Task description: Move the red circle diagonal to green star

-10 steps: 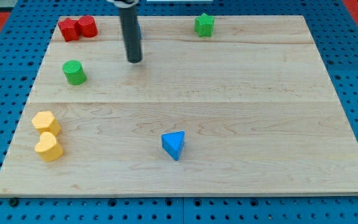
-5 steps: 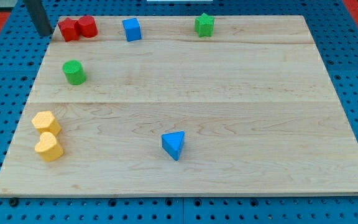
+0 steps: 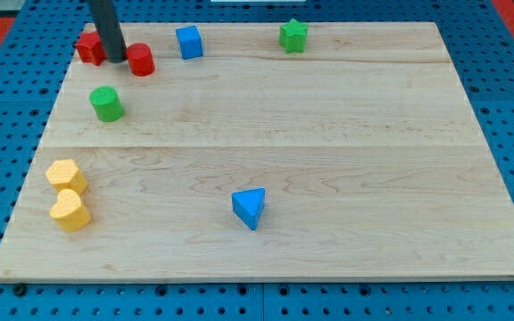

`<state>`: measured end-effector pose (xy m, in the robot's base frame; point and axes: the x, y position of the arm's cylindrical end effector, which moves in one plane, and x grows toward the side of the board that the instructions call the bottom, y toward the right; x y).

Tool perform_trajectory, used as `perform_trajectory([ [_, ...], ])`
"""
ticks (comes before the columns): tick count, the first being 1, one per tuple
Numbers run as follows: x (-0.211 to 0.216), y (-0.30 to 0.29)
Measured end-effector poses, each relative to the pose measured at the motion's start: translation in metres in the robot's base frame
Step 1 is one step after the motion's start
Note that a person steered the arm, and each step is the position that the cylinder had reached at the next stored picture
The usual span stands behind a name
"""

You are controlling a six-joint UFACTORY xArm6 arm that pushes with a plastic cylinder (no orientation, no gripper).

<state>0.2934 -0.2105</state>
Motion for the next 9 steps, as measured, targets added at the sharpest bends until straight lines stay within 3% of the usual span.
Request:
perform_trajectory([
  [1, 0.018, 0.021],
  [3, -0.023, -0.024],
  [4, -0.025, 0.02],
  [6, 0.01, 0.133],
  [7, 0.013, 0.106],
  [9, 0.049, 0.204],
])
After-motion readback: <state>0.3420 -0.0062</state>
